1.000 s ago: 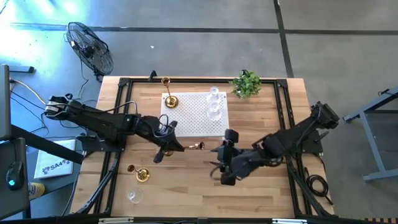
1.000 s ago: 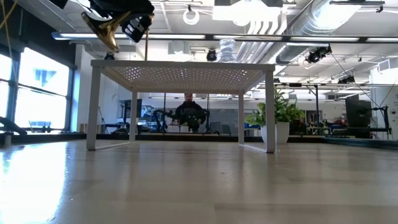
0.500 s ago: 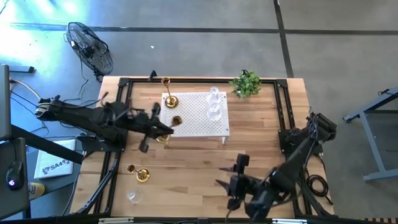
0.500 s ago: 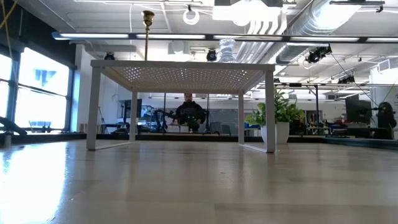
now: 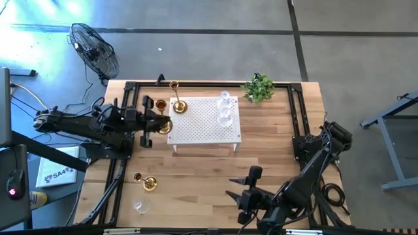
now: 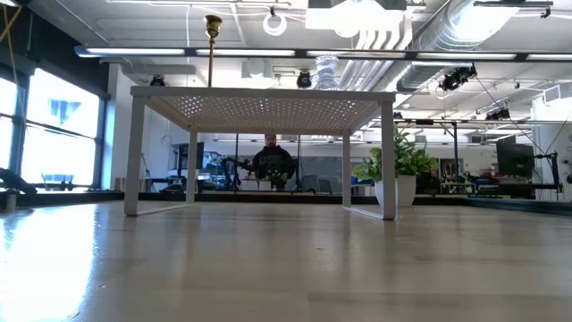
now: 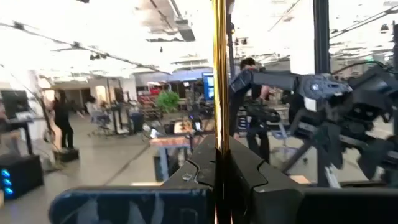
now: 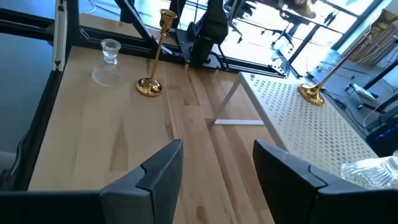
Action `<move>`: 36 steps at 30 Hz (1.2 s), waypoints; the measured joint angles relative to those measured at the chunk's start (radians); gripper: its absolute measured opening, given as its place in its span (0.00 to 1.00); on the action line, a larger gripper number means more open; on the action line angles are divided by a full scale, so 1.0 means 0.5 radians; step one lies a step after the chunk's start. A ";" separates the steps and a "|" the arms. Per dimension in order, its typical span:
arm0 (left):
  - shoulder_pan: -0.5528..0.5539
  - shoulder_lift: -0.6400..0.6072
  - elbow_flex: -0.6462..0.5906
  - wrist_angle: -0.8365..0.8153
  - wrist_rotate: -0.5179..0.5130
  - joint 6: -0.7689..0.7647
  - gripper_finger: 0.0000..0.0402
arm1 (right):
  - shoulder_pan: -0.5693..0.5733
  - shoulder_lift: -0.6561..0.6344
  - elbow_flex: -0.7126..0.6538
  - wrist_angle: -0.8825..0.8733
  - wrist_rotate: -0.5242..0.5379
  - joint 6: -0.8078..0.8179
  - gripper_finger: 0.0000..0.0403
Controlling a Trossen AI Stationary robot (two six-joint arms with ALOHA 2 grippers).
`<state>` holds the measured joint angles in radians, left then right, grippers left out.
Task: Pick & Place candle stick holders
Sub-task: Put the right gold candle holder on the shelf aligned with the other gold candle holder
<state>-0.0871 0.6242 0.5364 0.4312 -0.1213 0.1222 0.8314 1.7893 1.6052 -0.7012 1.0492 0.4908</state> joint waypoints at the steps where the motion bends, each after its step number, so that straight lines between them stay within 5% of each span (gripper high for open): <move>1: 0.044 -0.026 -0.042 0.002 0.041 -0.047 0.01 | 0.000 0.000 0.000 0.000 0.000 -0.001 0.47; 9: 0.365 -0.069 -0.458 0.642 0.538 -0.342 0.01 | -0.010 0.000 0.000 0.000 0.125 -0.003 0.47; 15: 0.614 -0.025 -0.536 0.567 0.560 -0.413 0.01 | -0.072 0.000 0.000 0.003 0.041 -0.003 0.47; 19: 0.769 0.107 -0.546 0.585 0.804 -0.508 0.01 | -0.127 0.000 0.000 0.006 -0.027 -0.003 0.47; 36: 0.828 0.504 -0.593 0.977 1.202 -0.449 0.01 | -0.179 0.008 0.000 0.078 -0.284 0.013 0.47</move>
<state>0.3267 0.8761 0.2401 0.9198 0.4796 -0.1020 0.7418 1.7934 1.6054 -0.6622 0.9072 0.4973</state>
